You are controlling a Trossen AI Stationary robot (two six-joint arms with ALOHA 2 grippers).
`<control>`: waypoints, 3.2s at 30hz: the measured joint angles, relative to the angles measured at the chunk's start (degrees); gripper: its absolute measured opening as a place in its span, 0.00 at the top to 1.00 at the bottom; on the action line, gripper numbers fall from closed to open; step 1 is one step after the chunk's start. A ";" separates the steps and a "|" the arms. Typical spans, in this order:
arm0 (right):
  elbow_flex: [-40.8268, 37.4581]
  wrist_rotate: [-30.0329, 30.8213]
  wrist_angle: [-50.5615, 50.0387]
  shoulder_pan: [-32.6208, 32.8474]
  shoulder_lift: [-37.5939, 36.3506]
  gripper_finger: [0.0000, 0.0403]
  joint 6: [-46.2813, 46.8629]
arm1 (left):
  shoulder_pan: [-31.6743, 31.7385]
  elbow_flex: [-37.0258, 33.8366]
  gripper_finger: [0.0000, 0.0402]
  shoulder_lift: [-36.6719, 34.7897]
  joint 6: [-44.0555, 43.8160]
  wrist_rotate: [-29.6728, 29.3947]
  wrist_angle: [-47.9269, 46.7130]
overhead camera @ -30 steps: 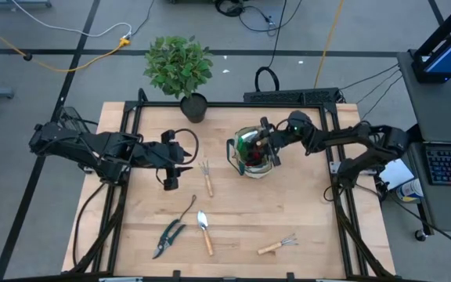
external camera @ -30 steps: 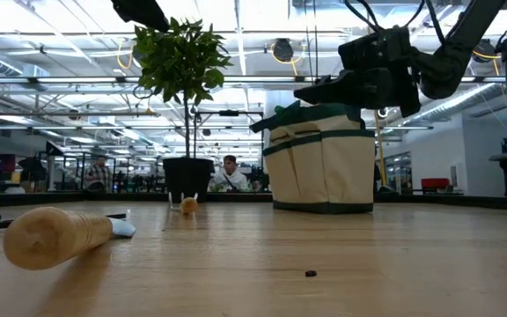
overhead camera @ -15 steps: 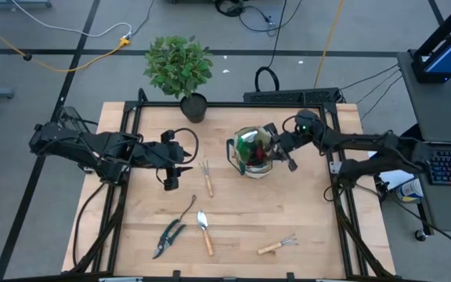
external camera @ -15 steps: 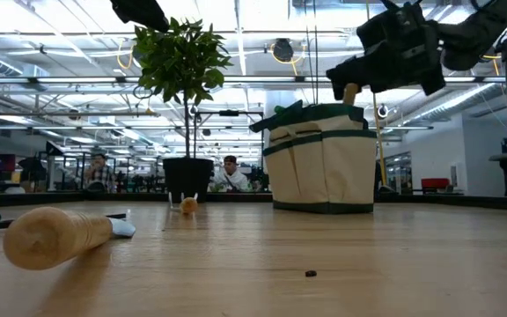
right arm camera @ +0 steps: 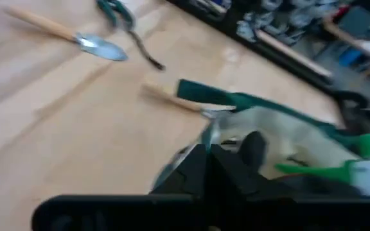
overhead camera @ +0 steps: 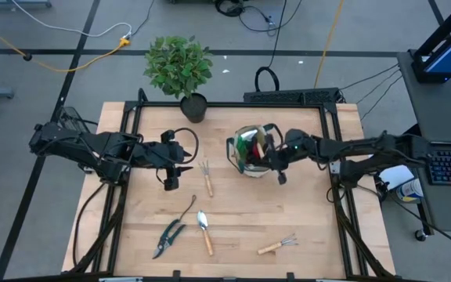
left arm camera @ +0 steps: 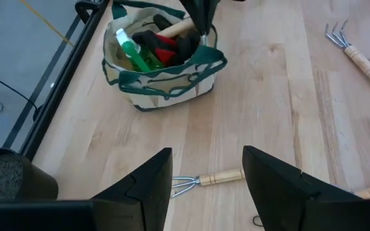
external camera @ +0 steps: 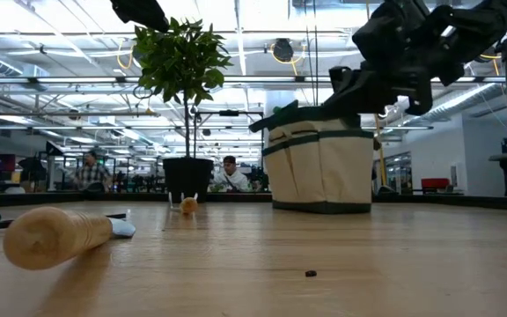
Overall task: Pick & Place Garden tools in Gardening bag
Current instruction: Put the brown trowel into the light brown gardening bag
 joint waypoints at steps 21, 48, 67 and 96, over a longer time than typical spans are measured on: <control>-0.04 -0.43 -2.61 0.70 -10.20 0.90 10.00 | -0.01 0.00 0.51 0.00 -3.63 0.00 0.01; -0.09 -0.37 -1.29 12.64 -7.03 0.71 13.42 | -12.08 -0.04 0.51 29.50 13.48 23.72 16.96; -0.07 -0.59 -1.31 14.31 -7.03 0.74 22.57 | -19.43 -0.02 0.51 44.50 12.90 20.67 28.26; -0.07 -0.57 -1.29 14.52 -7.03 0.75 22.42 | -17.83 0.17 0.82 45.28 11.02 14.99 29.98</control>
